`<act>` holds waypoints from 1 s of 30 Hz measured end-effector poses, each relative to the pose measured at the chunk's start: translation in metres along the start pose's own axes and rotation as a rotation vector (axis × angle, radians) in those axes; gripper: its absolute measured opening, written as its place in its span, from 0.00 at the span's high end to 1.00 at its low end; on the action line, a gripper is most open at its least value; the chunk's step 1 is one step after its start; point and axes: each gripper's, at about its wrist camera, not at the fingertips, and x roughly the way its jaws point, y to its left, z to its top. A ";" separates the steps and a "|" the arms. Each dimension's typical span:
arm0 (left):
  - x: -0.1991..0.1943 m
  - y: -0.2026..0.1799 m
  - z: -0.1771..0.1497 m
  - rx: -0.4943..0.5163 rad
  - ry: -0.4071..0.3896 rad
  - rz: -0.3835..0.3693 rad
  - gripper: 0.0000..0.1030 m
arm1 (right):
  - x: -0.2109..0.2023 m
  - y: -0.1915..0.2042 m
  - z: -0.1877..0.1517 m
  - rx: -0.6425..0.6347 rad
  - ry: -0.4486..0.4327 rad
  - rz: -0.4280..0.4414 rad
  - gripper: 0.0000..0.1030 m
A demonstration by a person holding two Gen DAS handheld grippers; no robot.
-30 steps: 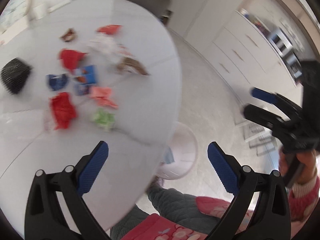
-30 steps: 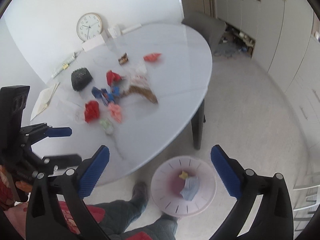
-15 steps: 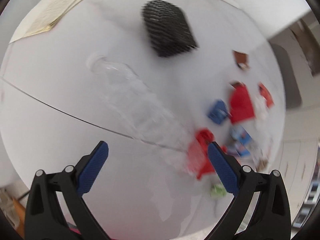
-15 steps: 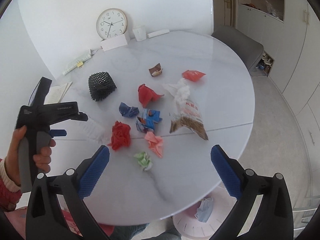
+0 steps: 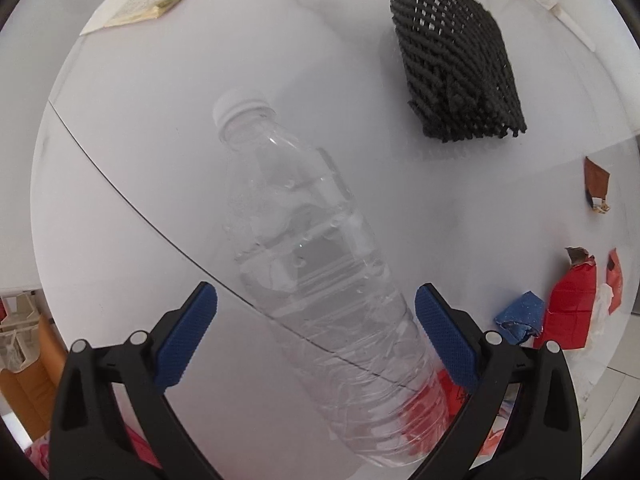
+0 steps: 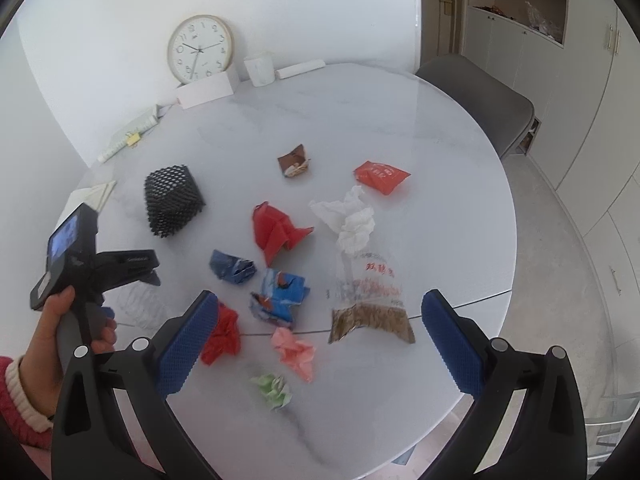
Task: Collect trash
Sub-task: 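Grasp the clear water bottle with the left gripper while the right grasps the snack bag, then carry both items to the bin and open the right gripper over it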
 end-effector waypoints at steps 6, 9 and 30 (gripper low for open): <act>0.018 -0.011 0.005 0.028 0.034 0.015 0.21 | 0.046 -0.031 0.003 0.081 0.082 -0.042 0.02; 0.028 -0.013 0.006 0.073 0.059 0.018 0.27 | 0.071 -0.041 0.002 0.106 0.130 -0.051 0.02; -0.051 -0.006 -0.023 0.615 -0.230 -0.115 0.33 | 0.101 -0.069 -0.009 0.181 0.212 0.036 0.70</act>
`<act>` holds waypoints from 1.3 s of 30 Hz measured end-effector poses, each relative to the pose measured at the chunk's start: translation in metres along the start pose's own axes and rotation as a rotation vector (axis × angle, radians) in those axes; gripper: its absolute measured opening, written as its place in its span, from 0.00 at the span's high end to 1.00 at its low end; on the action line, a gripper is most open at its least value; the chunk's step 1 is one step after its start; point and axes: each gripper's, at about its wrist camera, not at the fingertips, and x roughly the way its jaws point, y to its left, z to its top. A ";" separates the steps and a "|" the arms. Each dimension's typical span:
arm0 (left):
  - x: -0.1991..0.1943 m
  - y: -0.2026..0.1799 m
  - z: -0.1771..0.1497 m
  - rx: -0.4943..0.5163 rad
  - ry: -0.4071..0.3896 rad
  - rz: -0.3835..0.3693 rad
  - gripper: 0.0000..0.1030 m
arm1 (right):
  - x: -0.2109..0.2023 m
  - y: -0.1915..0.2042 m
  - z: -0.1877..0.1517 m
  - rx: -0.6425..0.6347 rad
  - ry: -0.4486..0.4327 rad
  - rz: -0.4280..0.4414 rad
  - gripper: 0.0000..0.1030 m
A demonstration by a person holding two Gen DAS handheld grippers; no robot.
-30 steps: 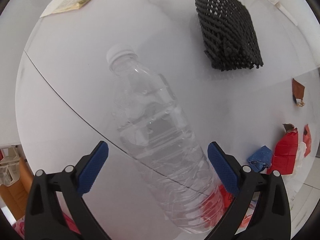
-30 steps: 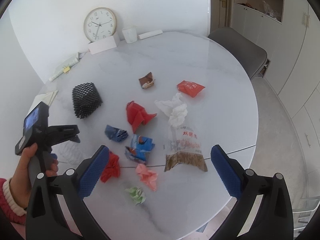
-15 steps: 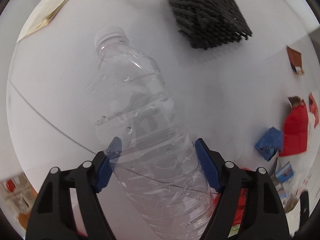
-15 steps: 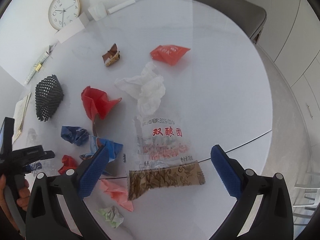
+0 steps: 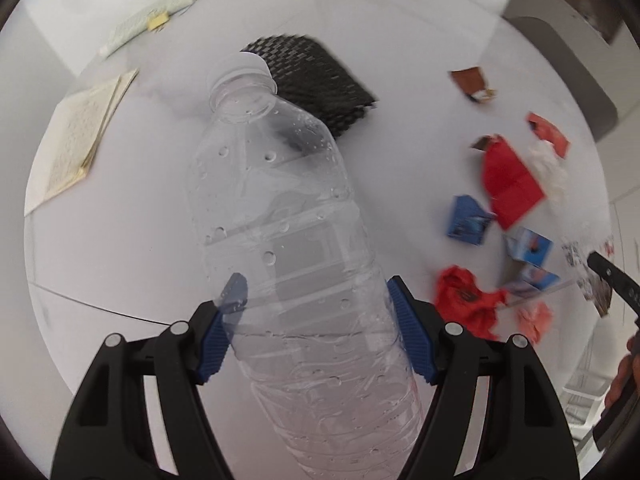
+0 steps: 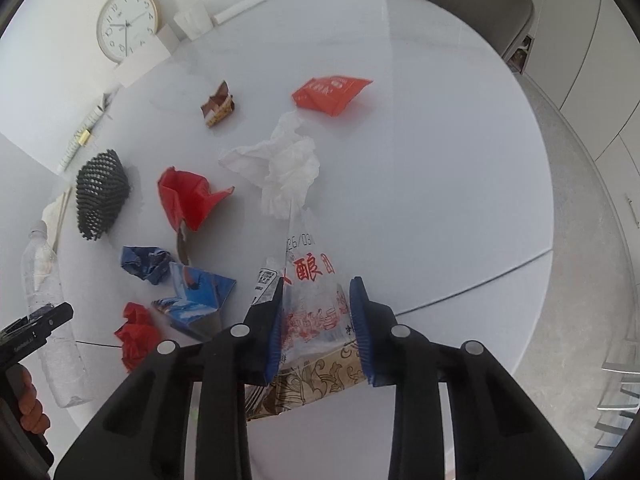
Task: Collect trash
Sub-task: 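Carry both items to the bin and open the right gripper over it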
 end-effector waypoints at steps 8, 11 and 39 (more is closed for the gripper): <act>-0.077 -0.079 -0.047 0.301 -0.106 -0.170 0.33 | -0.093 -0.035 -0.053 0.051 -0.134 0.017 0.70; -0.100 -0.119 -0.074 0.407 -0.108 -0.247 0.33 | -0.123 -0.063 -0.091 0.099 -0.152 -0.009 0.70; -0.079 -0.294 -0.201 0.754 0.056 -0.374 0.32 | -0.005 -0.200 -0.257 0.321 0.148 0.136 0.19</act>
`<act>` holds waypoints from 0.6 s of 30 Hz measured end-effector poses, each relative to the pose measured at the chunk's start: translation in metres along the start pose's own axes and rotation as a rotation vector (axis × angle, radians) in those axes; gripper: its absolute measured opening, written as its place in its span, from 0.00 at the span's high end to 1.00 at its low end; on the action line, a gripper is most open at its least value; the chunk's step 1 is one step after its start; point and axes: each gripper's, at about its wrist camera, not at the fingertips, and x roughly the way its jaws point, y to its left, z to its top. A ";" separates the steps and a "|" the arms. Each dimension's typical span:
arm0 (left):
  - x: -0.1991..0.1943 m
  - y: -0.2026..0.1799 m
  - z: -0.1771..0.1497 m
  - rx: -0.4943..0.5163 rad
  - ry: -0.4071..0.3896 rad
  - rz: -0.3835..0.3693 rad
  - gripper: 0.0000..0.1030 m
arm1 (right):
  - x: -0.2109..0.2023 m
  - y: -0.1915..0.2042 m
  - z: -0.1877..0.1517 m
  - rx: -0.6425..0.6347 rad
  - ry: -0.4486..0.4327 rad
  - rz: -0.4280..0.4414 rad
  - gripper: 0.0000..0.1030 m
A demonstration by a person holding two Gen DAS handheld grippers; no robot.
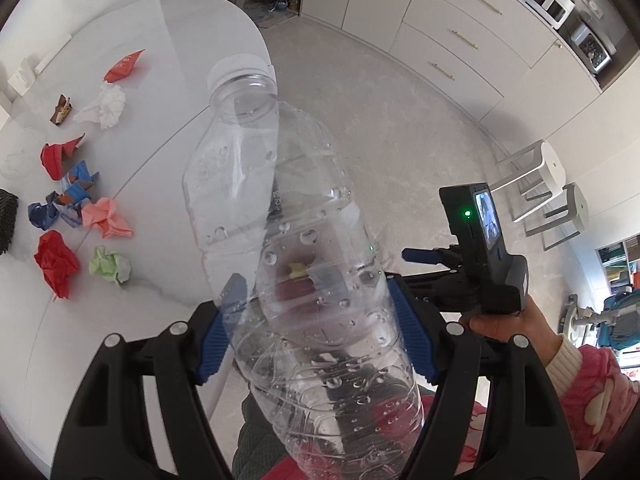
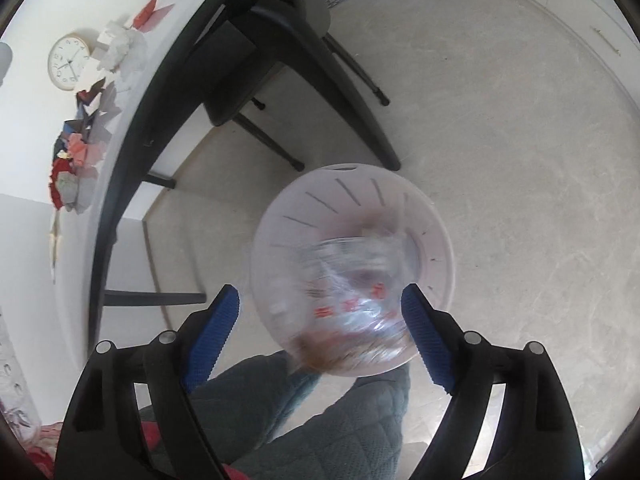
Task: Collect trash
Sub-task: 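Lower the water bottle over the bin and open the left gripper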
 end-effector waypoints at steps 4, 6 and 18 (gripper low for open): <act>0.002 -0.004 -0.001 0.005 0.000 0.009 0.32 | 0.007 0.008 0.001 -0.011 0.030 0.049 0.19; 0.002 -0.005 -0.003 0.008 0.005 0.012 0.32 | 0.003 0.007 -0.001 0.012 0.020 0.076 0.19; 0.064 -0.039 -0.017 0.150 0.199 -0.011 0.32 | -0.066 -0.042 -0.010 0.179 -0.121 -0.021 0.13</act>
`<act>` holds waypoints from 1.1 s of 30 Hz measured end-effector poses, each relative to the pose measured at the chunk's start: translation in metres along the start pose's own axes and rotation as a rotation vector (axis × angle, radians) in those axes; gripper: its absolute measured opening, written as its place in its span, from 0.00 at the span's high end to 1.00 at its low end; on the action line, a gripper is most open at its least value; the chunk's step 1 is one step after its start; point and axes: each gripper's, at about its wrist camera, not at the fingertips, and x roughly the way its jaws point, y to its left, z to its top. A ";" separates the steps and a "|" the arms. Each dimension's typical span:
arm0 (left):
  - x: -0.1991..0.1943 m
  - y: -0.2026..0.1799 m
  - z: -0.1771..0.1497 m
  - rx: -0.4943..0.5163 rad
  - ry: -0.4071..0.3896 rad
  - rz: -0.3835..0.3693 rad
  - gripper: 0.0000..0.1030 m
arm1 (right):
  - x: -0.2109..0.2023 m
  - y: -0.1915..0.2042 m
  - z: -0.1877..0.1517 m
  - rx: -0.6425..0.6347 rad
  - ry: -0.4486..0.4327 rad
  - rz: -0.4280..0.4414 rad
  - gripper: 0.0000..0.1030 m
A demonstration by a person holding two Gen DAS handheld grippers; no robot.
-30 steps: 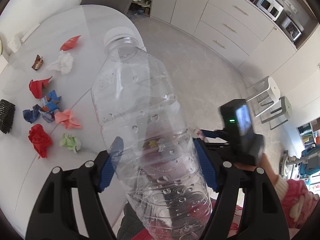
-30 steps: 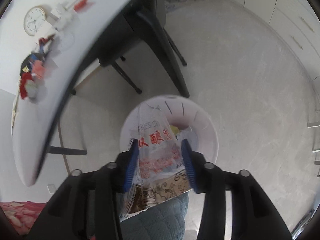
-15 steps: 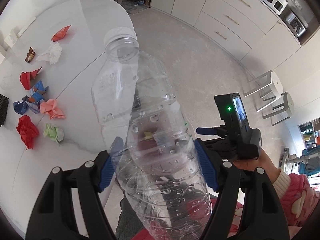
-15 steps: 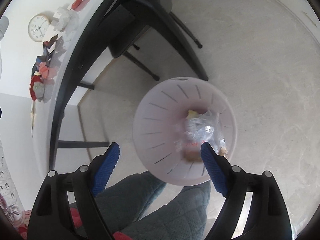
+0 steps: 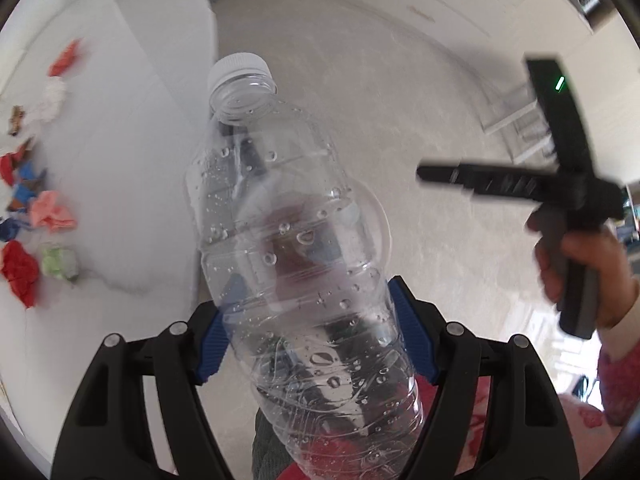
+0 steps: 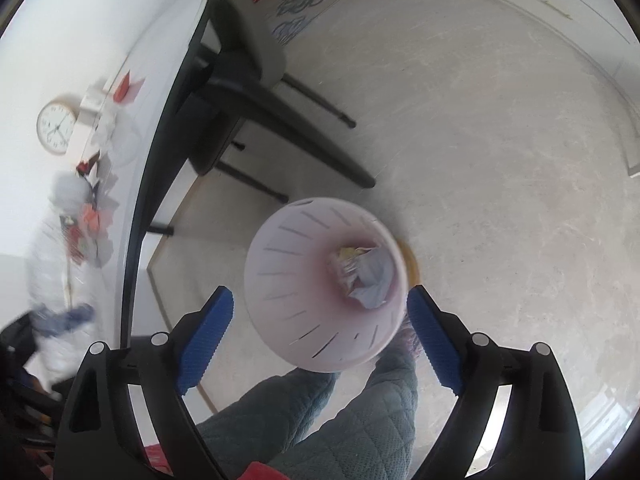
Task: Collect trash
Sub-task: 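Lower the water bottle over the bin and open the left gripper, then move both open grippers back over the table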
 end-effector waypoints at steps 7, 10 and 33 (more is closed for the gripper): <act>0.090 -0.015 0.010 0.023 0.281 -0.092 0.32 | -0.025 -0.021 -0.005 0.021 -0.030 -0.025 0.12; 0.132 -0.011 0.018 -0.017 0.364 -0.087 0.32 | -0.028 -0.028 -0.007 0.024 -0.028 -0.029 0.12; -0.028 0.043 0.002 -0.247 -0.065 0.098 0.08 | -0.095 0.086 0.000 -0.323 -0.191 -0.072 0.04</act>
